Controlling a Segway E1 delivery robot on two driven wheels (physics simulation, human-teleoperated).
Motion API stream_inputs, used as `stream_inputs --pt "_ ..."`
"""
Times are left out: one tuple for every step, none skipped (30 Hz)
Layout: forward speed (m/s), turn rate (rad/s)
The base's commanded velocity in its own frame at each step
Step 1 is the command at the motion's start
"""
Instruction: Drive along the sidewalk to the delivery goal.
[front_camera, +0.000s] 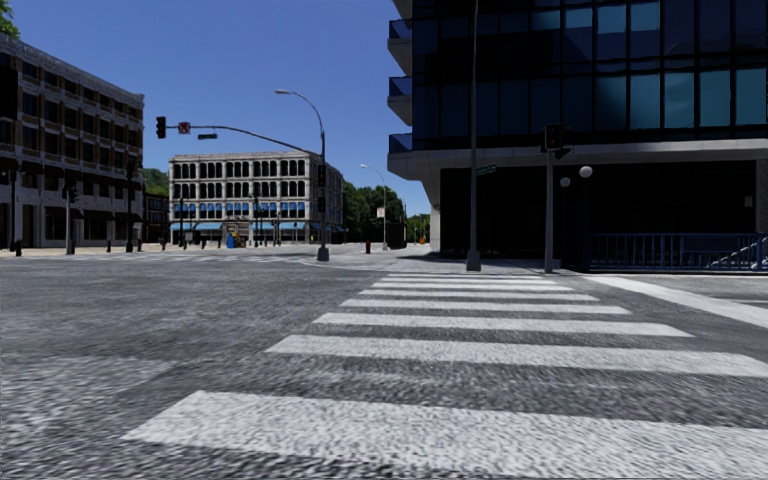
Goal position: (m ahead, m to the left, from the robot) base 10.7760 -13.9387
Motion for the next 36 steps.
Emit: stream_inputs --pt "1.99 -0.26" --pt "1.99 -0.26" --pt "1.99 -0.29" --pt "1.99 -0.31" --pt "1.99 -0.33" --pt "1.99 -0.33" --pt "1.99 -0.35" --pt "1.99 -0.28" --pt "1.99 -0.28" --pt "1.99 -0.01" --pt "1.99 0.0" --pt "1.99 0.0" --pt "1.99 0.0" --pt "1.99 0.0" --pt "1.99 0.0" --pt "1.99 0.0" --pt "1.99 0.0" --pt "1.99 0.0" --pt "1.99 0.0" --pt "1.99 0.0" --pt "1.99 0.0" --pt "1.99 0.0" --pt "1.99 0.0" --pt "1.99 0.0" --pt "1.99 0.0" --pt "1.99 0.0" --pt "1.99 0.0" --pt "1.99 0.0" --pt "1.99 0.0" --pt "1.99 0.0" --pt "1.99 0.0" --pt "1.99 0.0" --pt "1.99 0.0" --pt "1.99 0.0" --pt "1.99 0.0" --pt "1.99 0.0"
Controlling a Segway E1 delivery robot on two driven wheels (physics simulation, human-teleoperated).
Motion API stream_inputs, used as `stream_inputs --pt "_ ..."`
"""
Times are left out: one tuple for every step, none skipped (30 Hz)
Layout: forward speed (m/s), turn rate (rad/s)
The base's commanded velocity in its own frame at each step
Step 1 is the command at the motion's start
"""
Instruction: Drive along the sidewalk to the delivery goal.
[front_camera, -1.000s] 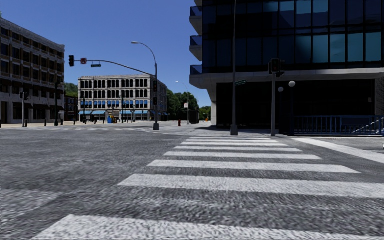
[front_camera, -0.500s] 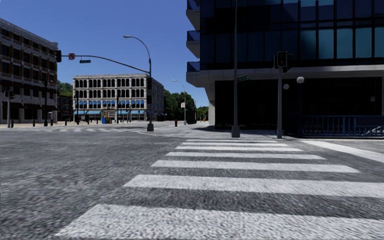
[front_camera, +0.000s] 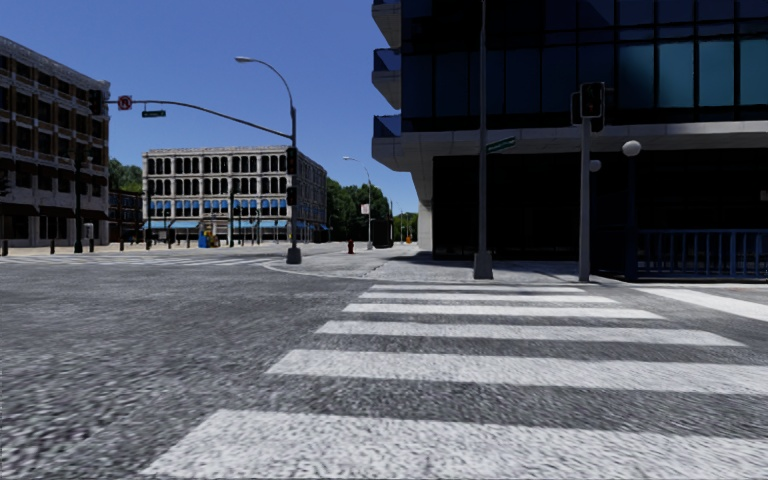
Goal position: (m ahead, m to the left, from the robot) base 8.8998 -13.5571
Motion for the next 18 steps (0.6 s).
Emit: stream_inputs --pt "1.99 0.0" --pt "1.99 0.0" --pt "1.99 0.0" --pt "1.99 0.0" --pt "1.99 0.0" --pt "1.99 0.0" --pt "1.99 0.0" --pt "1.99 0.0" --pt "1.99 0.0" --pt "1.99 0.0" --pt "1.99 -0.05" --pt "1.99 -0.29" --pt "1.99 -0.29" --pt "1.99 -0.38" --pt "1.99 -0.39" --pt "1.99 -0.27" --pt "1.99 -0.27" --pt "1.99 -0.01"
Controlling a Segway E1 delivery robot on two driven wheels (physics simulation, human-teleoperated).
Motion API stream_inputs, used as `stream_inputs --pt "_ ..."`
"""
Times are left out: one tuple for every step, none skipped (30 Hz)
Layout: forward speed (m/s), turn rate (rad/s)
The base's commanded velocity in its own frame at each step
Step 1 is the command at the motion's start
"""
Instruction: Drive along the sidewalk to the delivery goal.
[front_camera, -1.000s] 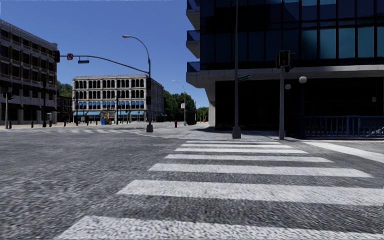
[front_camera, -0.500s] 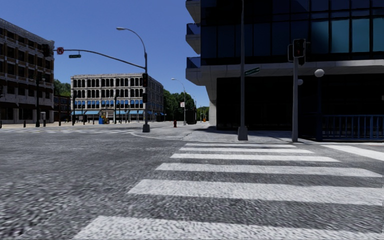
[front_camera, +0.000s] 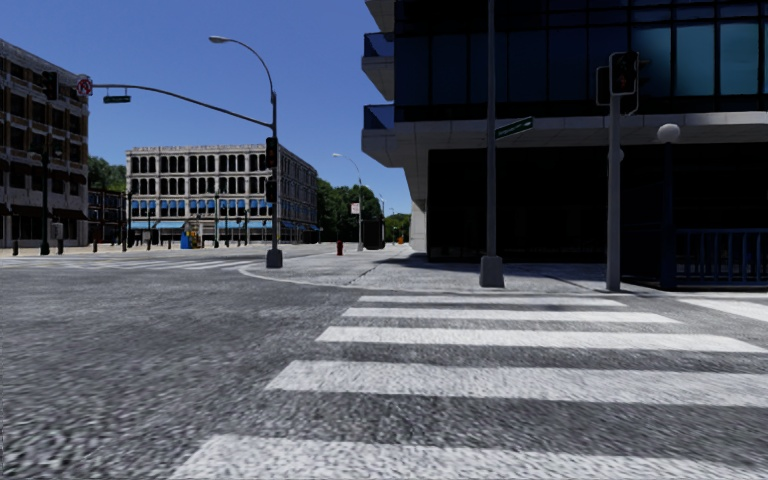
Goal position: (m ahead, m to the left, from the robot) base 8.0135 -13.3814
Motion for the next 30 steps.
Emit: stream_inputs --pt "1.99 0.0" --pt "1.99 0.0" --pt "1.99 0.0" --pt "1.99 0.0" --pt "1.99 0.0" --pt "1.99 0.0" --pt "1.99 0.0" --pt "1.99 0.0" --pt "1.99 0.0" --pt "1.99 0.0" --pt "2.0 0.0" --pt "2.0 0.0" --pt "2.0 0.0" --pt "2.0 0.0" --pt "2.0 0.0" --pt "2.0 0.0" --pt "2.0 0.0" --pt "2.0 0.0" --pt "2.0 0.0" --pt "2.0 0.0" --pt "2.0 0.0" --pt "2.0 -0.05" --pt "2.0 -0.19" --pt "2.0 -0.19" --pt "2.0 -0.24" --pt "2.0 -0.25" --pt "2.0 -0.22" --pt "2.0 -0.22" --pt "2.0 -0.02" --pt "2.0 0.0"
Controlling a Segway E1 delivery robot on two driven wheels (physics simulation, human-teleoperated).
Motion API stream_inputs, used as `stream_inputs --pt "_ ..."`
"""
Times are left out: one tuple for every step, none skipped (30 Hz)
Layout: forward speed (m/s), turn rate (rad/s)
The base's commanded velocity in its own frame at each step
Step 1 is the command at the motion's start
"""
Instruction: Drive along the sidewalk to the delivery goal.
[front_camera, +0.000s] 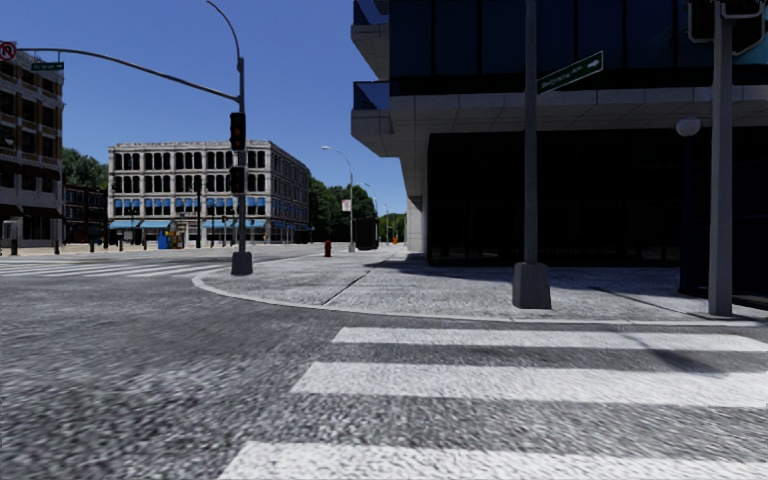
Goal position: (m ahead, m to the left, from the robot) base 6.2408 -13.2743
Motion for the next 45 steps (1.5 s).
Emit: stream_inputs --pt "2.0 0.0" --pt "2.0 0.0" --pt "2.0 0.0" --pt "2.0 0.0" --pt "2.0 0.0" --pt "2.0 0.0" --pt "2.0 -0.19" --pt "2.0 -0.3" --pt "2.0 -0.33" --pt "2.0 -0.33" --pt "2.0 -0.31" --pt "2.0 -0.08" --pt "2.0 -0.08" --pt "2.0 0.0" --pt "2.0 0.0" --pt "2.0 0.0" --pt "2.0 0.0" --pt "2.0 0.0" --pt "2.0 0.0" --pt "2.0 0.0" --pt "2.0 0.0" --pt "2.0 0.0" --pt "2.0 0.0" --pt "2.0 0.0" --pt "2.0 0.0" --pt "2.0 0.0" --pt "2.0 0.0" --pt "2.0 0.0" --pt "2.0 -0.22" --pt "2.0 -0.45" --pt "2.0 -0.45" --pt "2.0 -0.51" --pt "2.0 -0.53" --pt "2.0 -0.53" --pt "2.0 -0.42" --pt "2.0 -0.26" --pt "2.0 -0.2" --pt "2.0 -0.2" --pt "2.0 -0.19" --pt "2.0 -0.19" --pt "2.0 -0.19" --pt "2.0 -0.07" --pt "2.0 0.0" --pt "2.0 0.0" --pt "2.0 0.0"
